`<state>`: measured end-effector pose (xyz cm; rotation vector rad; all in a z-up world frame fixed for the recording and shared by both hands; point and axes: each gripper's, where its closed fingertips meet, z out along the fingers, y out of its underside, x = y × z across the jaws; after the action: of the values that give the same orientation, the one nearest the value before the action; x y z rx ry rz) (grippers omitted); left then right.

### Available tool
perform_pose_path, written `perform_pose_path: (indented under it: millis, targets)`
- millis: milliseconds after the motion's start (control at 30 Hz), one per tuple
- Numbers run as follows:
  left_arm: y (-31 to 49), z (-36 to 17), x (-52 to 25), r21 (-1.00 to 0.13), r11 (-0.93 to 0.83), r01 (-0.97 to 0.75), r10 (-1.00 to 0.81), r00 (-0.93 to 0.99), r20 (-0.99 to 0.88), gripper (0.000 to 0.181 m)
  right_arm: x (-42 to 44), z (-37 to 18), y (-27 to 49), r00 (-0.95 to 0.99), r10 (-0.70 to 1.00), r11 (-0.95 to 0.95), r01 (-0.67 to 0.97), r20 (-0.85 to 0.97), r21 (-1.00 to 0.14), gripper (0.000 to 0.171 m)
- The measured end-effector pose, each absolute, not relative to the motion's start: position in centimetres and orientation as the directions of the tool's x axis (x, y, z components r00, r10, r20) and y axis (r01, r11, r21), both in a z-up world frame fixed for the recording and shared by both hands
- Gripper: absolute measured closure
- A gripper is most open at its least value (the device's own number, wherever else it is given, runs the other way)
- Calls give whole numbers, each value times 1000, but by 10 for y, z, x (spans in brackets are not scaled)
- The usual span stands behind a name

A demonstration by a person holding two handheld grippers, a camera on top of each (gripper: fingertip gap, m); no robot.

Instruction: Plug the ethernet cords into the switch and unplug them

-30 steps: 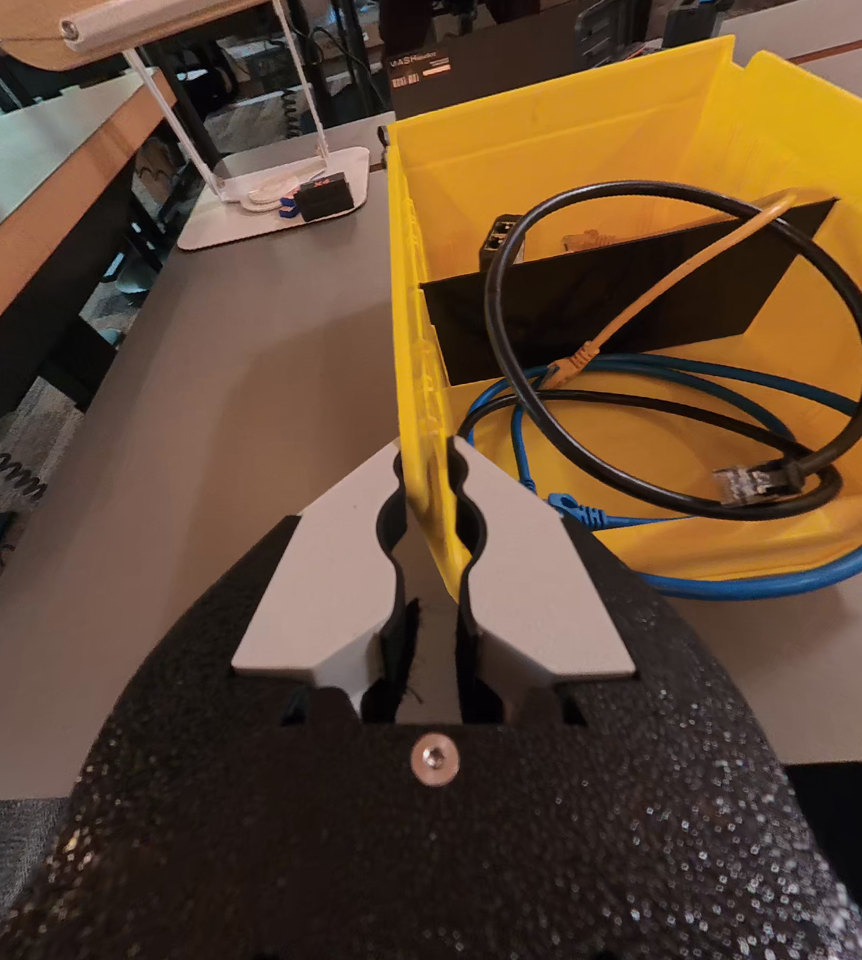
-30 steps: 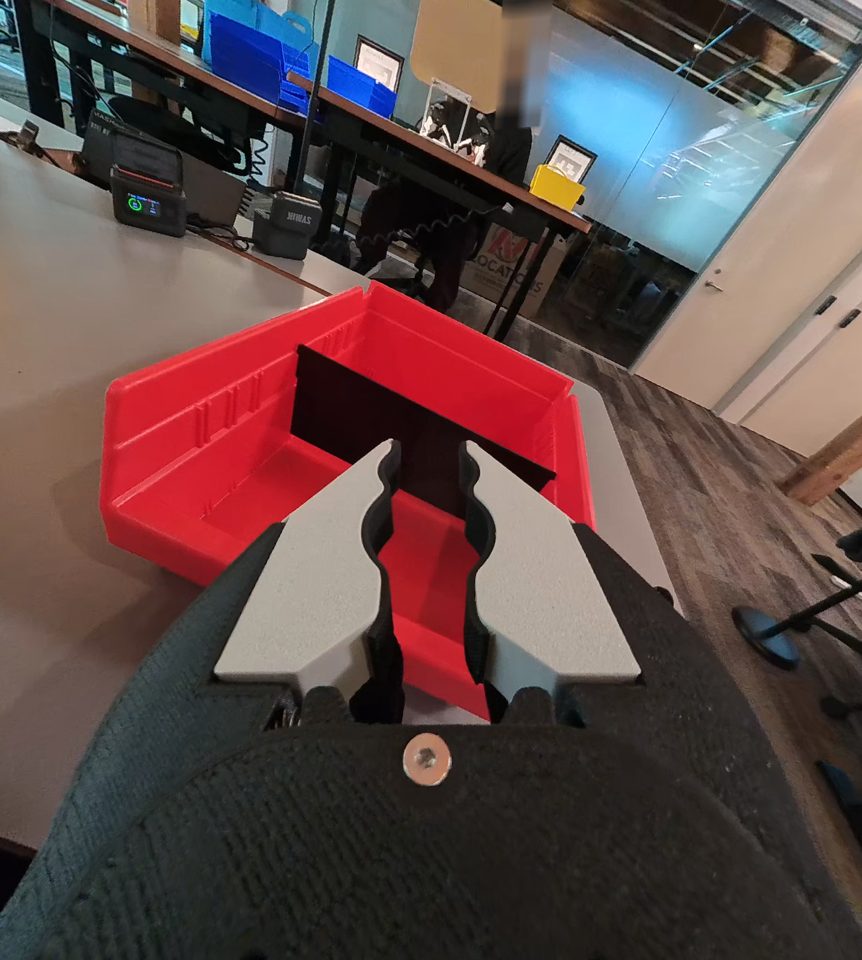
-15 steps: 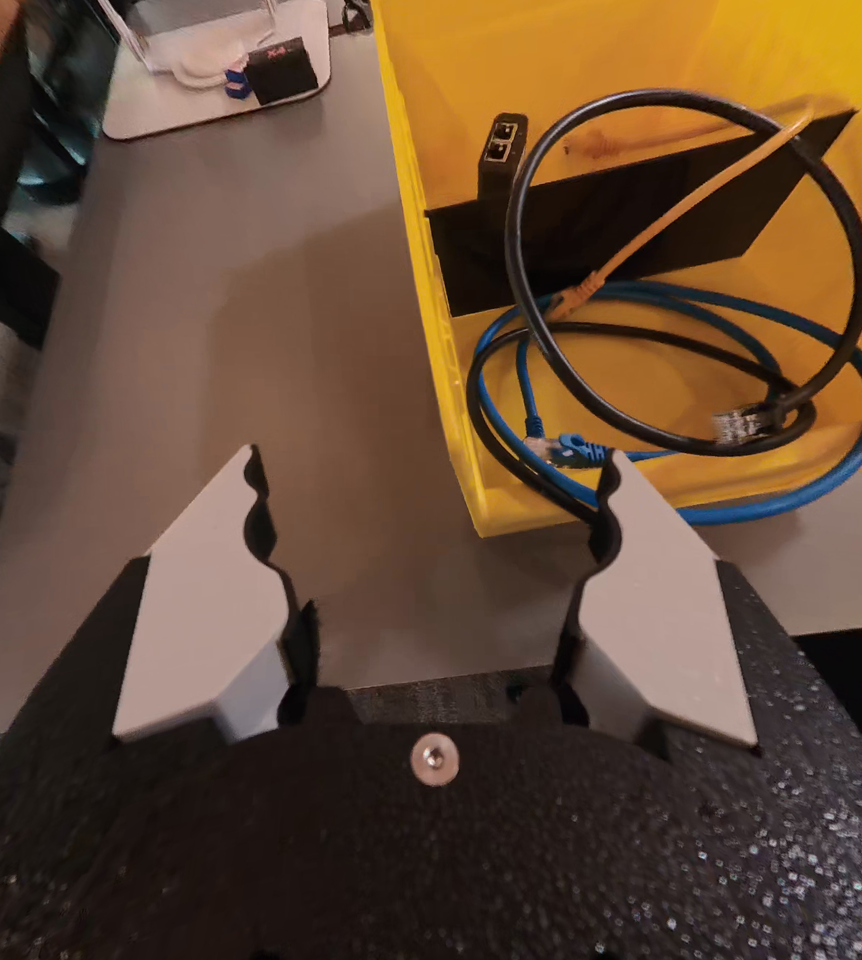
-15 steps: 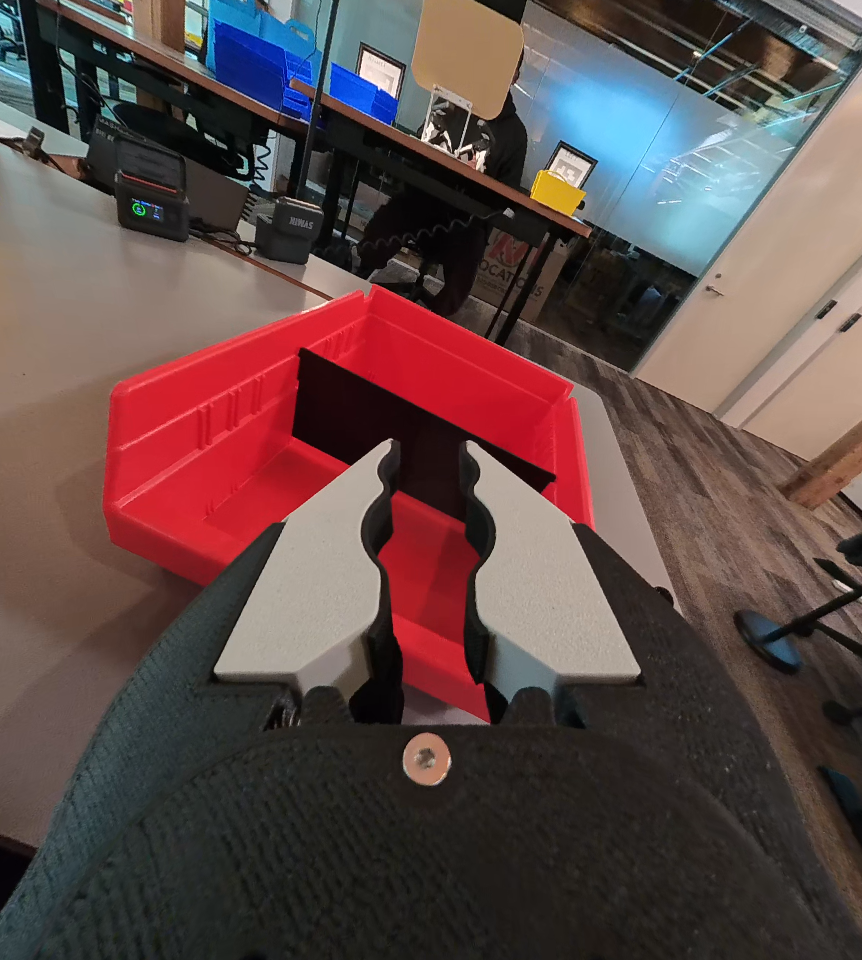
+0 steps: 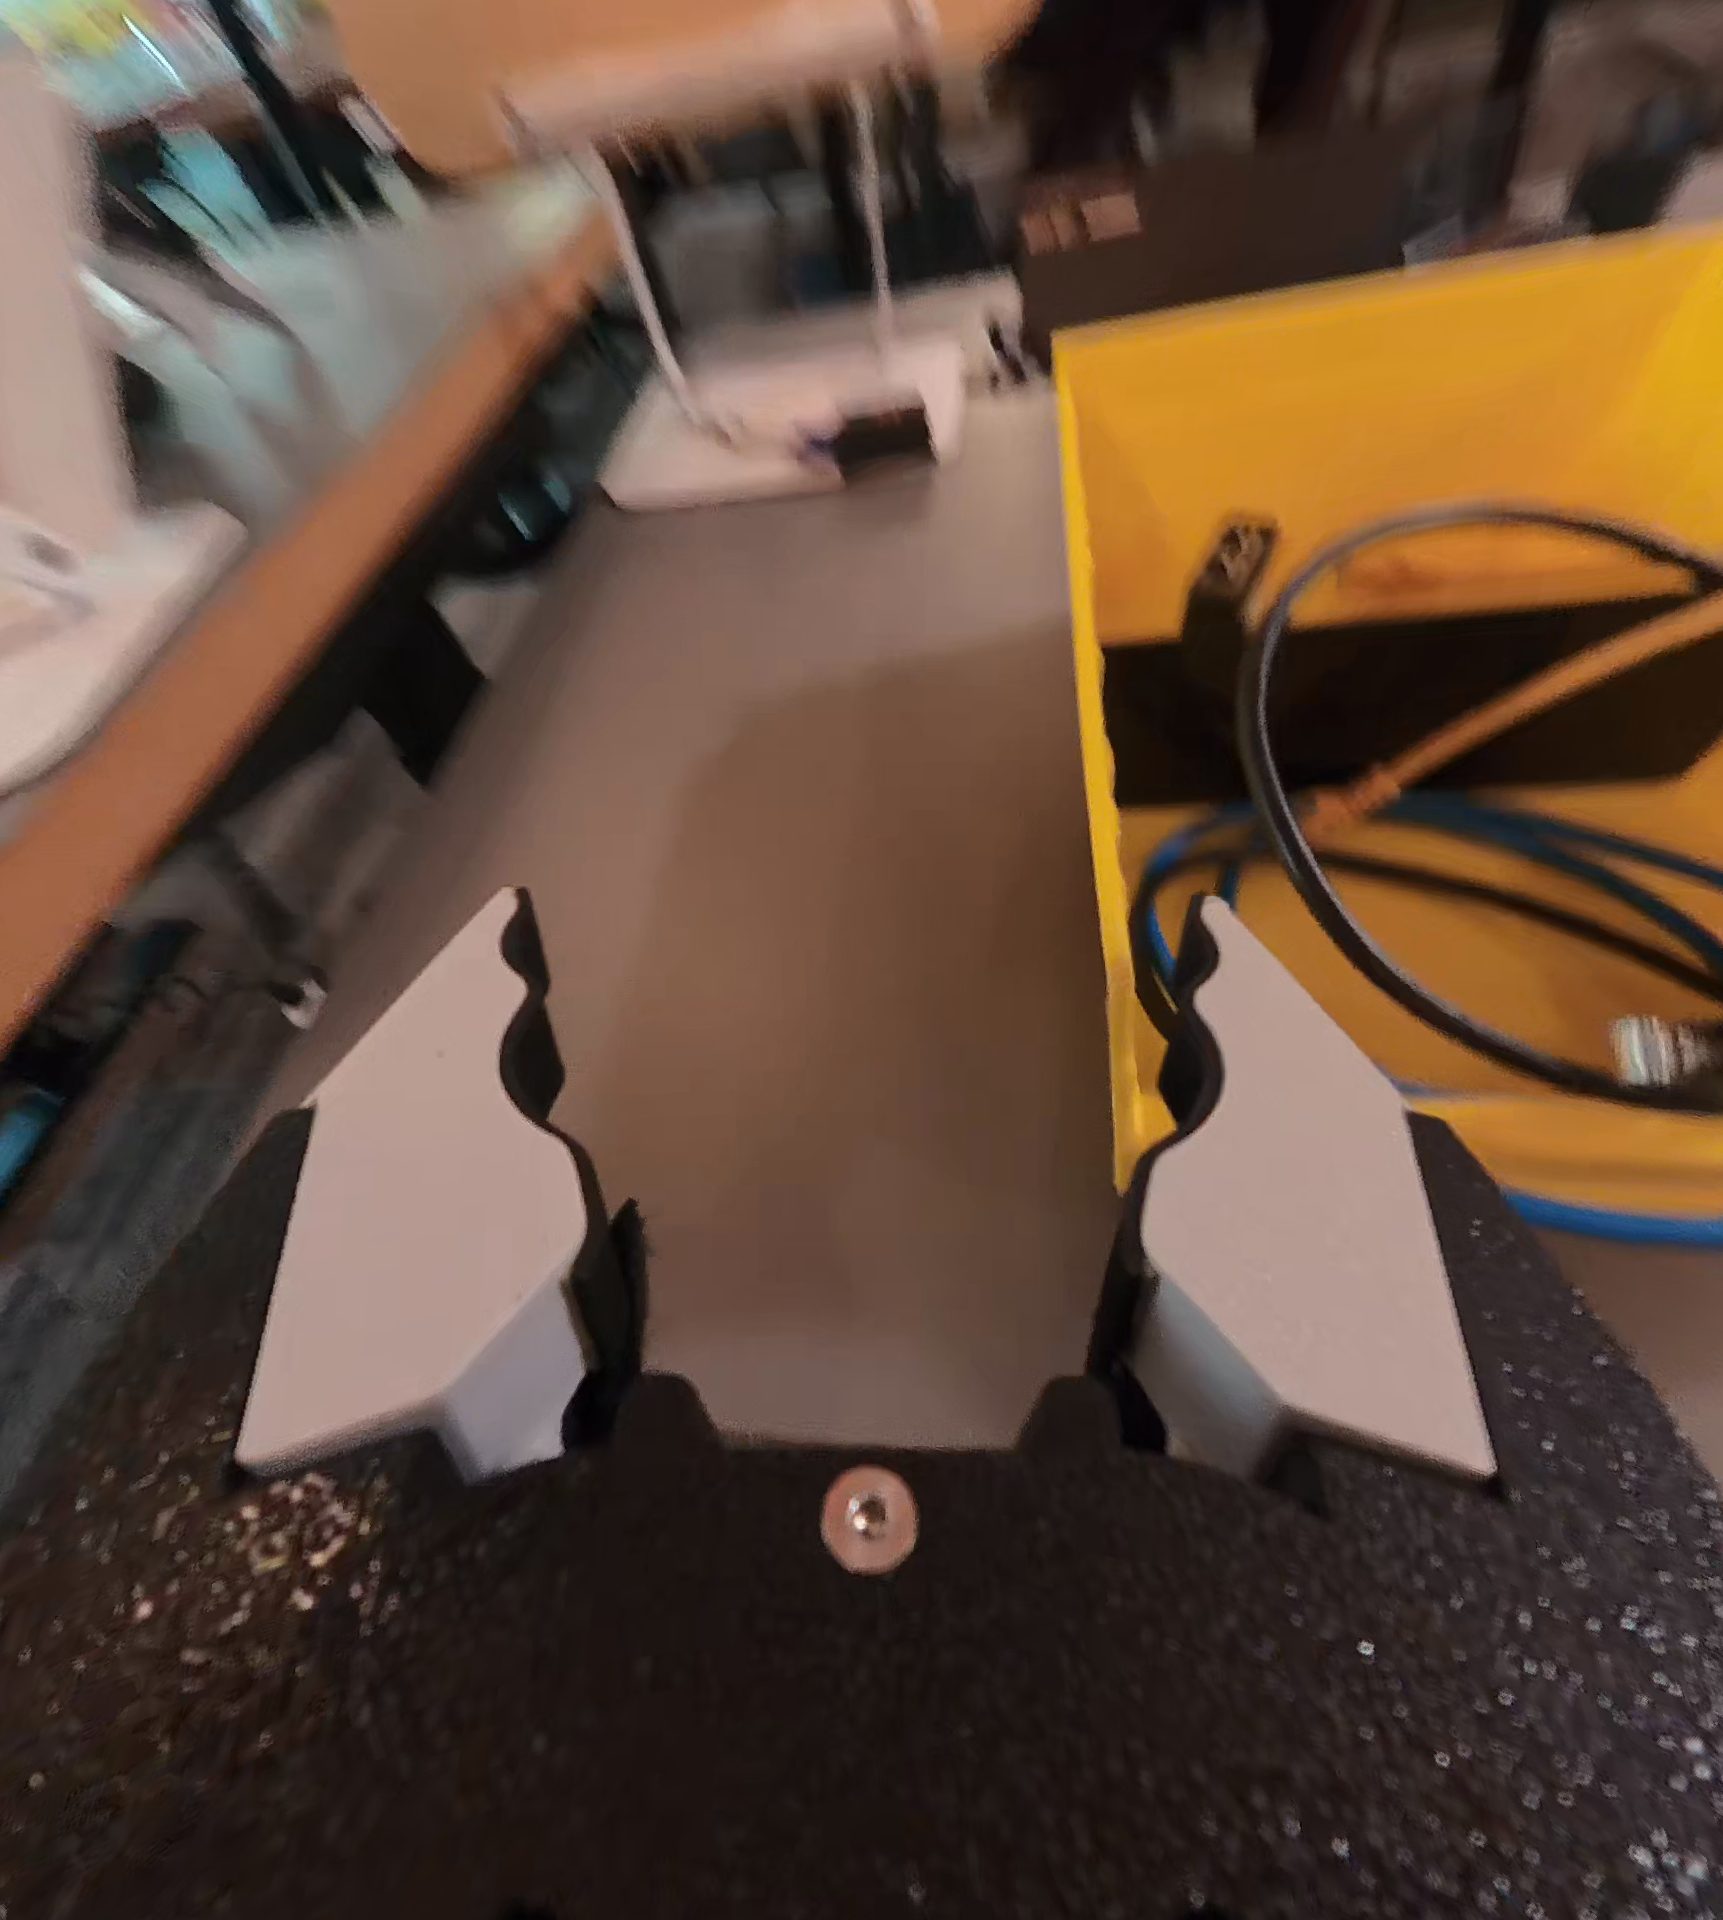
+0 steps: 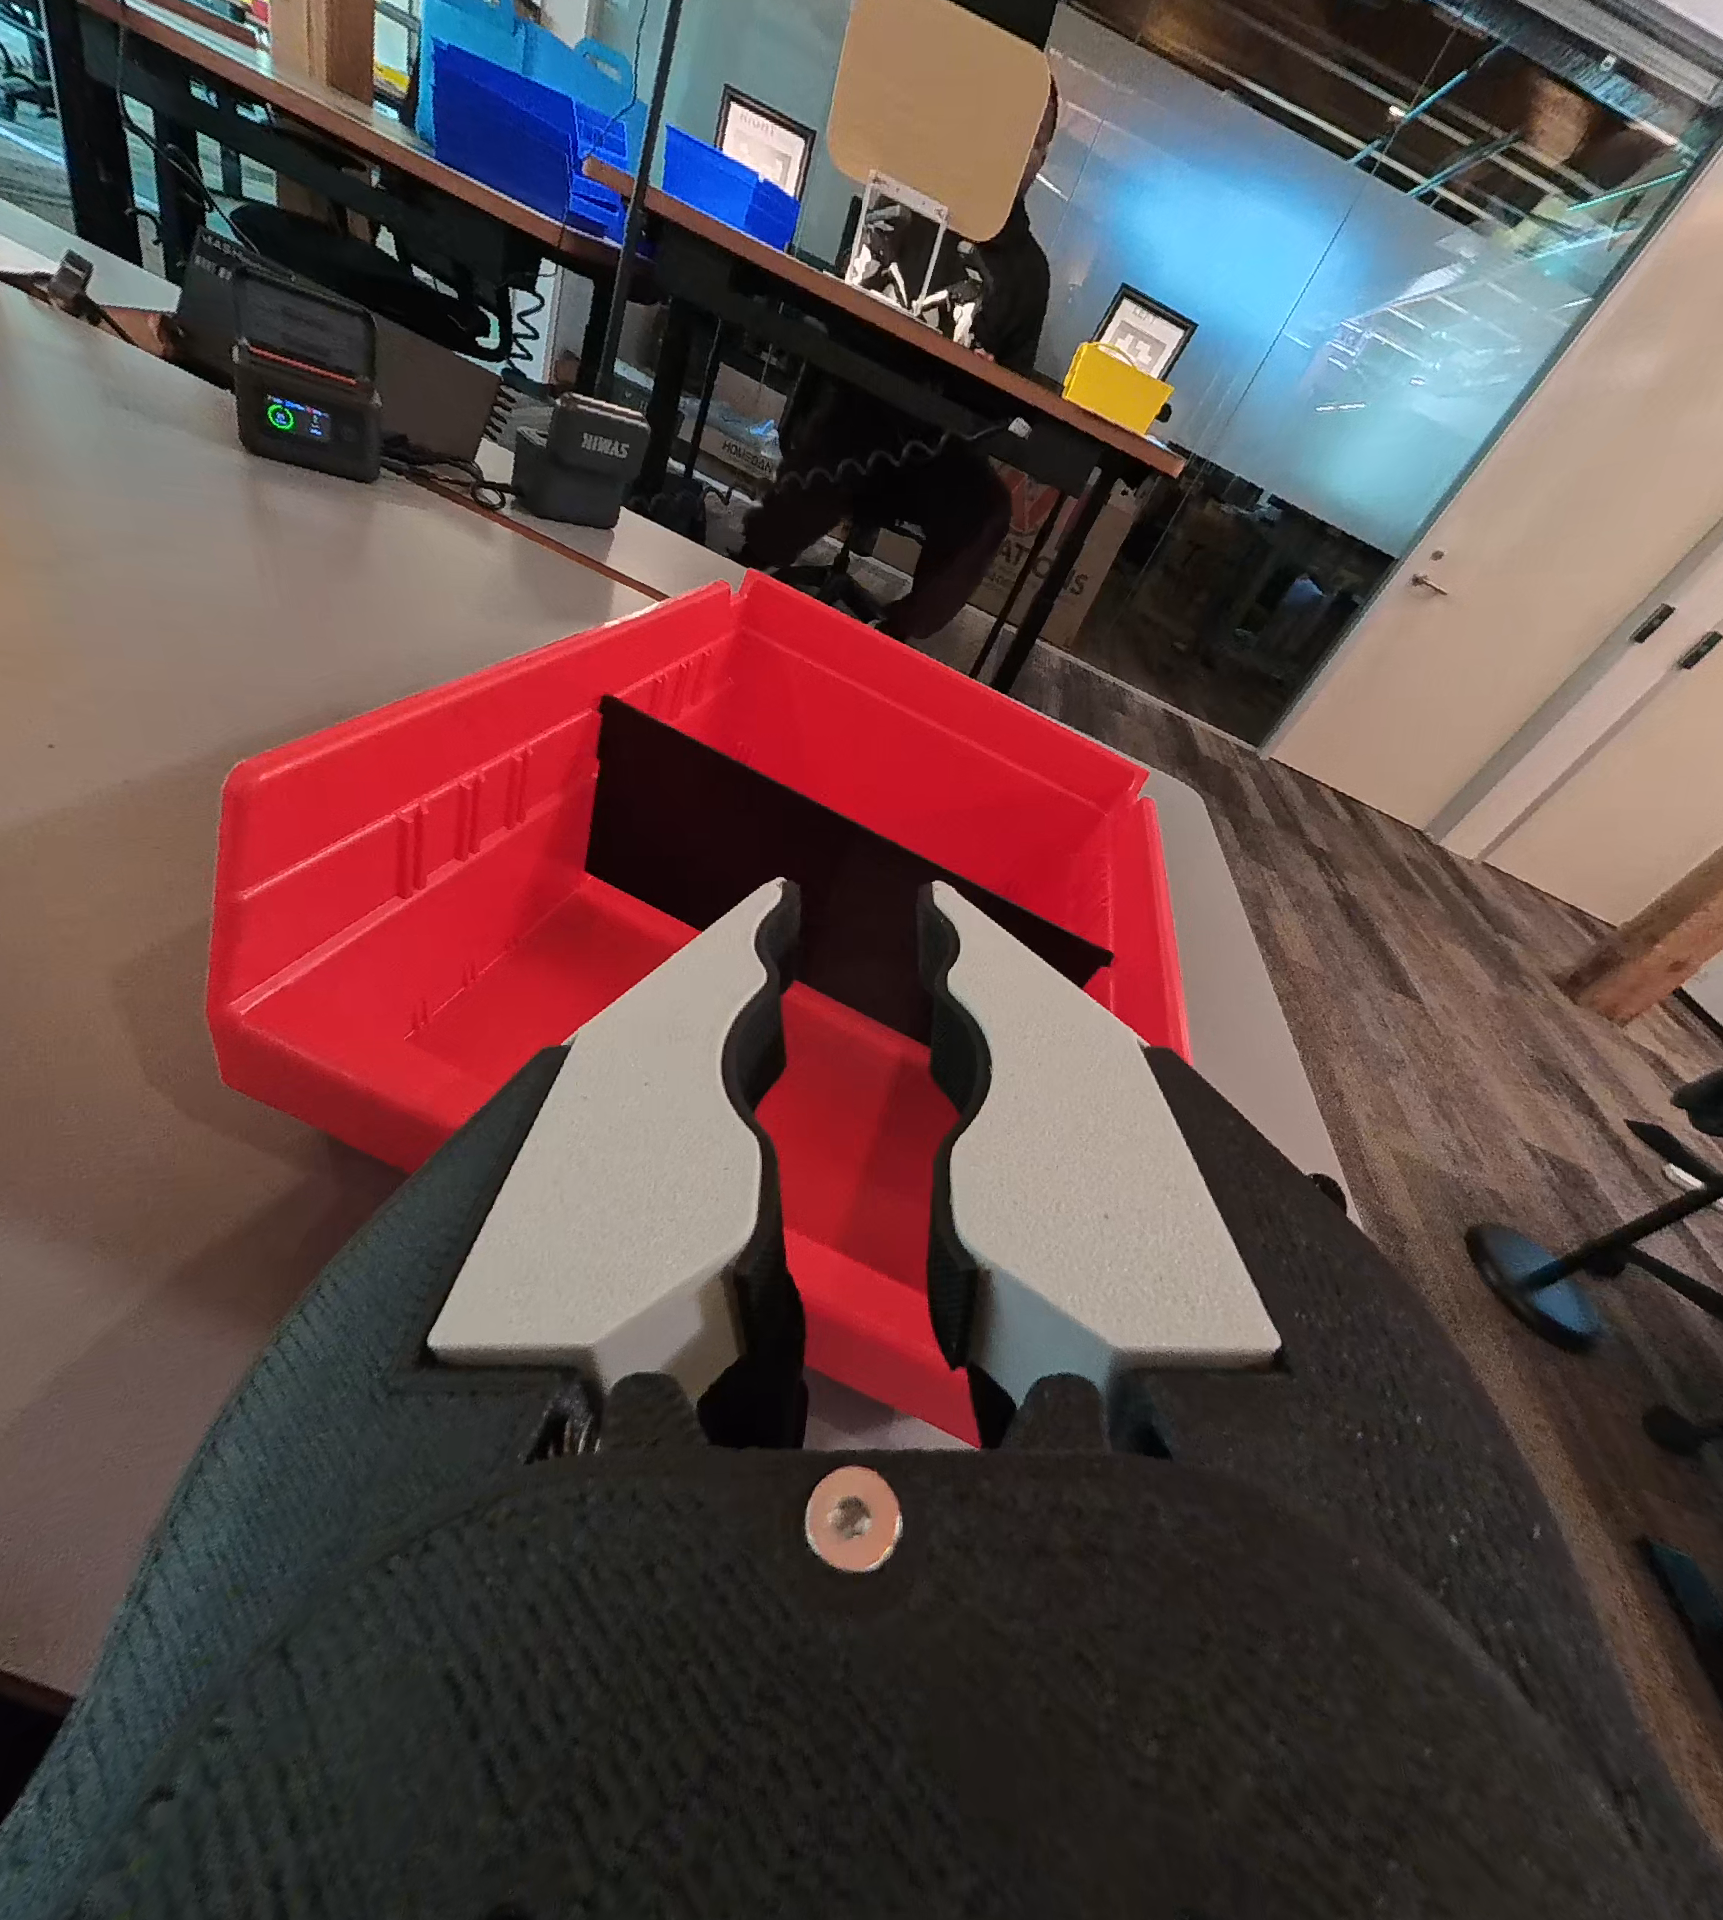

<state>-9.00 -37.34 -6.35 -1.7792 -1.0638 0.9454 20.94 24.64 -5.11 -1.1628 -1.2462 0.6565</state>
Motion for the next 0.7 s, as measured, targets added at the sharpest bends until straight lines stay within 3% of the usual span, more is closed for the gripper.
perform_pose_path:
  millis: [200,500,700]
  targets:
    - [-353,-39,-83,-959,-275,61,917,316,-243,76,210,-51,245,252,891,337,191,378,-922,151]
    - [-323,-49,-82,-929,-371,-2,854,392,-342,89,210,-52,246,248,890,340,197,383,-919,151]
    - [-308,-15,-83,-956,-288,-49,842,462,-278,99,209,-51,243,248,883,357,199,399,-913,151]
